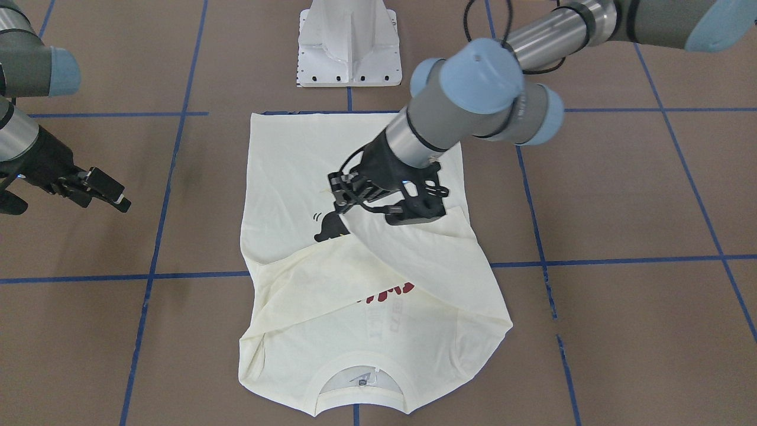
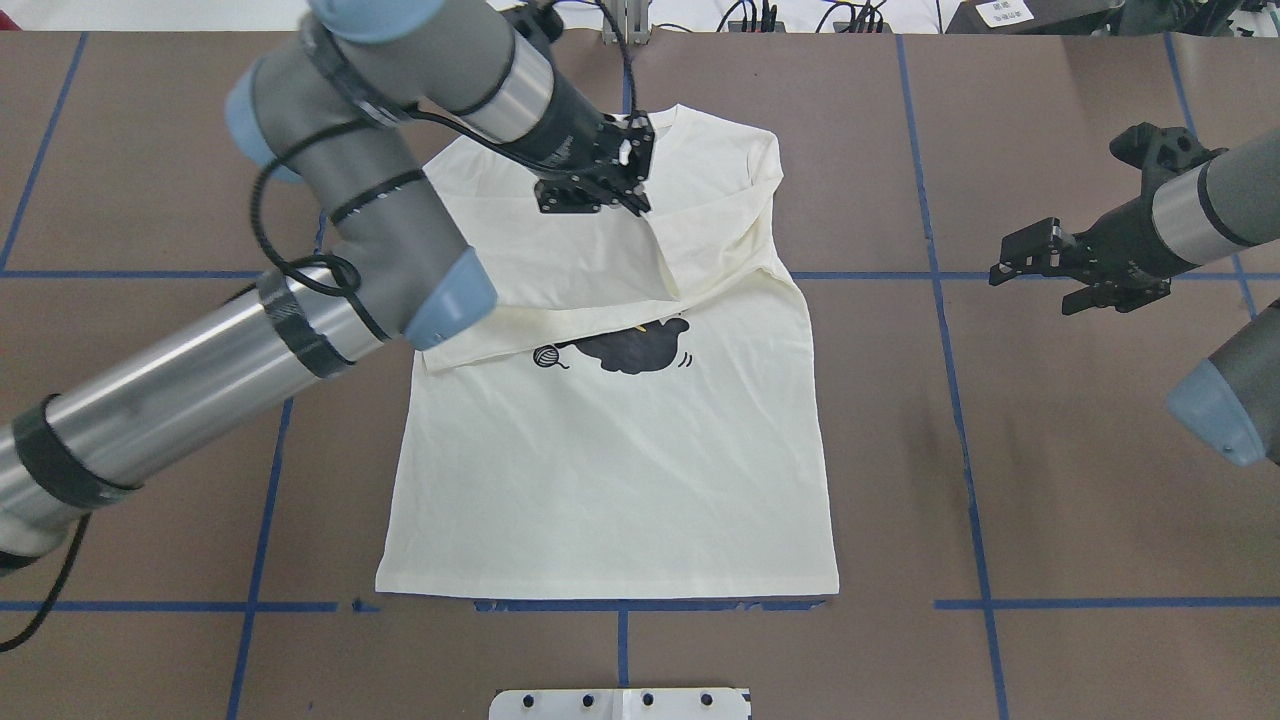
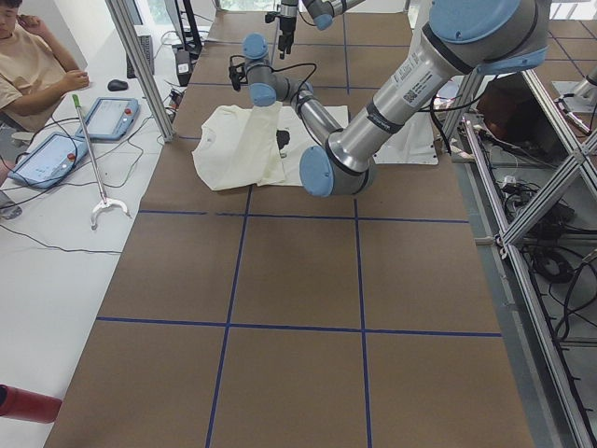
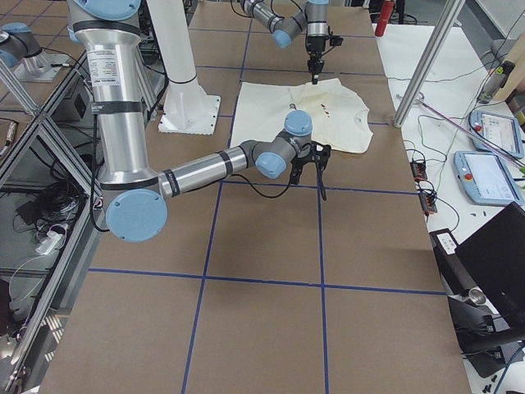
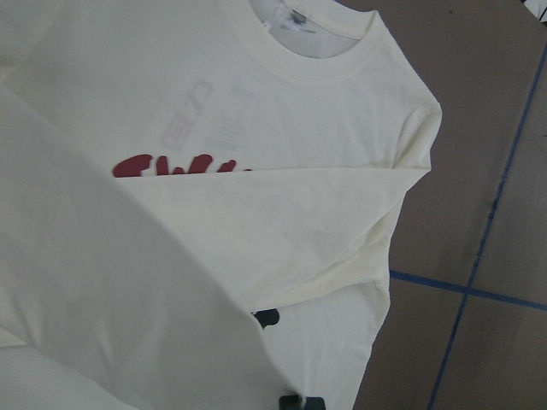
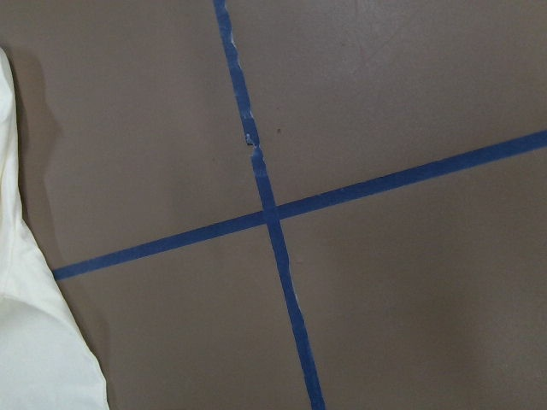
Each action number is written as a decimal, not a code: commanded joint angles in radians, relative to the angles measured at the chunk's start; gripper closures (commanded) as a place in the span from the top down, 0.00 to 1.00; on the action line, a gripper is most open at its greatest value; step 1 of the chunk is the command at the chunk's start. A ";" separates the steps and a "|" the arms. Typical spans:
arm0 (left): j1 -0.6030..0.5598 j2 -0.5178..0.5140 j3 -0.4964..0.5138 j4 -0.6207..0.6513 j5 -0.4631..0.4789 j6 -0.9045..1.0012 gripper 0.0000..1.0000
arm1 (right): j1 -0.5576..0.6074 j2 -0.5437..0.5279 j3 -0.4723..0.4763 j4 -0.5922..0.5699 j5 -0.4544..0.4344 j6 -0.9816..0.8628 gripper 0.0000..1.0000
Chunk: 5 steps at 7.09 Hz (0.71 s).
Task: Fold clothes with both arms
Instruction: 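Lay the sleeve over the chest with the left gripper while right moves to hem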
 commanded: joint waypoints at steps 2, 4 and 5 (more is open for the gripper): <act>0.129 -0.150 0.249 -0.167 0.186 -0.021 0.00 | 0.004 -0.006 -0.005 0.002 -0.006 -0.002 1.00; 0.163 -0.169 0.309 -0.223 0.275 -0.023 0.16 | 0.002 -0.003 -0.006 0.002 -0.009 0.001 1.00; 0.174 -0.173 0.334 -0.258 0.277 -0.022 0.61 | 0.001 -0.002 -0.006 0.002 -0.009 0.006 1.00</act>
